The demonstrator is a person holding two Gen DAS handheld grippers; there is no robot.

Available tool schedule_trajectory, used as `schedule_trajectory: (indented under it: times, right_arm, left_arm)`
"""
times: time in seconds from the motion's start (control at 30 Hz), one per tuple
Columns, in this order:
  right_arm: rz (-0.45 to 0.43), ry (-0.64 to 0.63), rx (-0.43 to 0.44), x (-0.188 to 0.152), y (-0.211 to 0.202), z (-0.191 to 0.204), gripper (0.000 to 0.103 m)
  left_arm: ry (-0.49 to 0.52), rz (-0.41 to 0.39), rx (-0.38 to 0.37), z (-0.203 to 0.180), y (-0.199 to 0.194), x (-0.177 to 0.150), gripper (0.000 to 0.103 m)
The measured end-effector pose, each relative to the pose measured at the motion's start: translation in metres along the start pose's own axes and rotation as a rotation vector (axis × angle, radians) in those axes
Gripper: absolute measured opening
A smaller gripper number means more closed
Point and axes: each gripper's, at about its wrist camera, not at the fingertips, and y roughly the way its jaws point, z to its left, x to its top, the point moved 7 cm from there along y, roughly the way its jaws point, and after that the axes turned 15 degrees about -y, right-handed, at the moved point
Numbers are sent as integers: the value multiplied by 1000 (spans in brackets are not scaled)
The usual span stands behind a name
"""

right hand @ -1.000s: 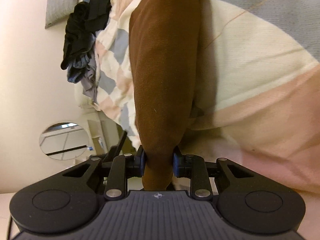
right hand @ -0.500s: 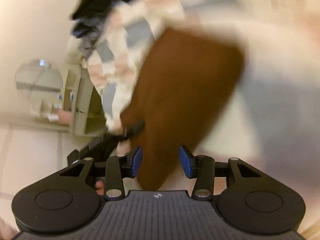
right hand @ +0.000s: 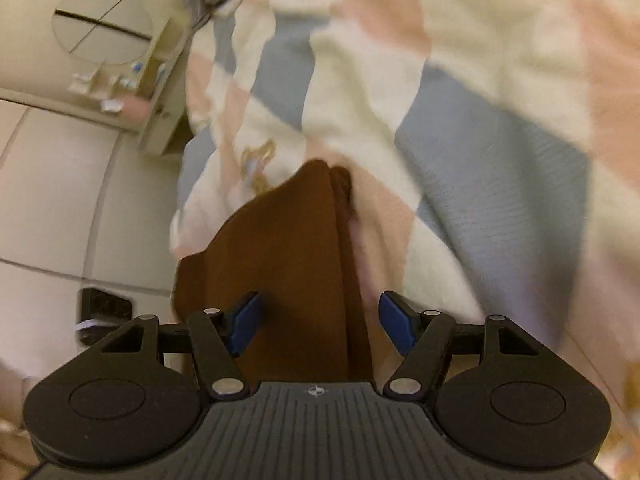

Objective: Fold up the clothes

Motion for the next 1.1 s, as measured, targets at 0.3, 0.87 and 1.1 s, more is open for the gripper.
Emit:
schedule_trajectory:
  times: [0.3, 0.87, 1.1]
  right_arm:
    - [-58, 56, 39, -8, 6, 14, 18]
    - [-1073, 668, -287, -304, -161, 149, 17]
    - [-1469, 941, -474, -516, -209, 227, 16]
  left_arm:
    - [163, 78, 41, -31, -8, 6, 16]
    - [978, 488, 25, -171, 52, -196, 15]
    - [1232, 891, 69, -143, 131, -412, 15]
